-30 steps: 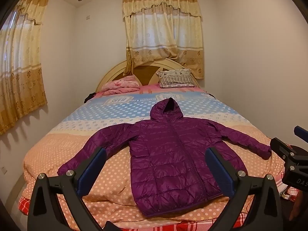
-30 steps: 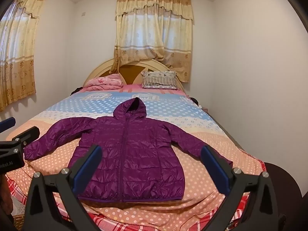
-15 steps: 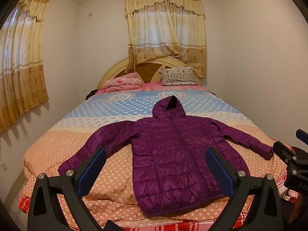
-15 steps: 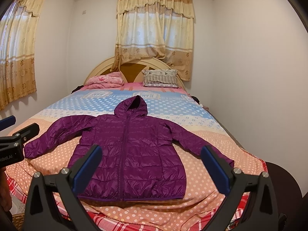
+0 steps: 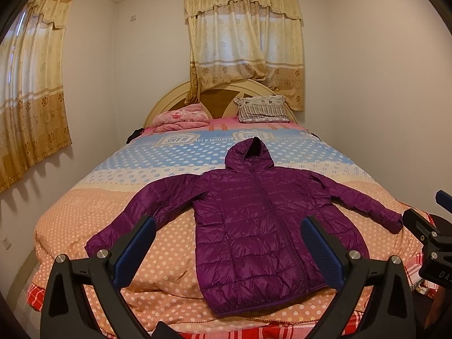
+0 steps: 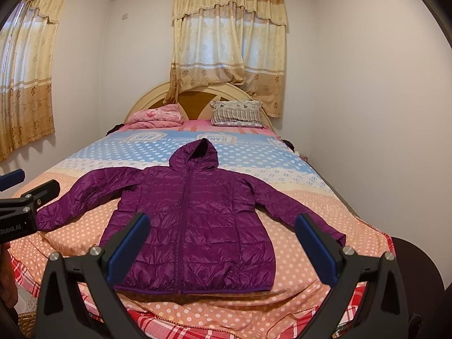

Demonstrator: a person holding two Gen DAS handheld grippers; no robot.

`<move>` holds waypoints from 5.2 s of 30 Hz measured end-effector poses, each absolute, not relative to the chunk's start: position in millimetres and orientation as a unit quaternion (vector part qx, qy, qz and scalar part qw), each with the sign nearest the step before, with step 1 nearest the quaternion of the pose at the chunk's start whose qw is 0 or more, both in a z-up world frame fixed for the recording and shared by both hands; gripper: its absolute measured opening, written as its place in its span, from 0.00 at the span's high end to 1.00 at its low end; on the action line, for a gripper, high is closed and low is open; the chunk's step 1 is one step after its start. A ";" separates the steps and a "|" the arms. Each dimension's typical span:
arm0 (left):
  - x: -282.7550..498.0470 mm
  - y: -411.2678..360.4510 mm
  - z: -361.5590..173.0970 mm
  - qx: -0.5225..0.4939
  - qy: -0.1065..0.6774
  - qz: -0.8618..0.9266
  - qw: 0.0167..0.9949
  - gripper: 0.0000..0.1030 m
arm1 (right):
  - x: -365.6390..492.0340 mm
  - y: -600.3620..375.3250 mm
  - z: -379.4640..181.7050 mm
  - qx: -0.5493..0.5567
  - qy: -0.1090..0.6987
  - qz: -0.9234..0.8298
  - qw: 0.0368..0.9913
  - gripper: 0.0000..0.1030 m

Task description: Fold large clothes

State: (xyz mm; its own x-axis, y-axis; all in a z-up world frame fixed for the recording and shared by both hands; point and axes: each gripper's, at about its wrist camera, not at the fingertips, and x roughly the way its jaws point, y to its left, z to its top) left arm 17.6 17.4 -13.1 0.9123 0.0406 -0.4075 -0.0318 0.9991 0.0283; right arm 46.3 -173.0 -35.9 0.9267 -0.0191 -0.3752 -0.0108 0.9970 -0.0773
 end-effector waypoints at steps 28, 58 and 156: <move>18.5 23.2 -13.8 0.011 0.211 0.023 0.977 0.01 | 46.8 -173.8 -37.7 -0.036 0.193 0.000 0.981 0.00; 84.0 22.4 -68.9 0.035 0.268 0.044 0.962 0.01 | 105.8 -207.1 -100.4 -0.013 0.270 -0.010 0.963 0.00; 384.9 11.8 -147.5 0.060 0.345 0.027 0.936 0.01 | 345.7 -239.7 -162.6 -0.016 0.319 -0.032 0.947 0.27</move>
State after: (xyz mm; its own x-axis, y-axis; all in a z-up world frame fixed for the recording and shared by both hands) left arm 384.9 11.8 -147.5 0.7612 0.0916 -0.6420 -0.0090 0.9914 0.1308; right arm 345.7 -239.7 -162.6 0.7946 -0.0700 -0.6031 0.0495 0.9975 -0.0506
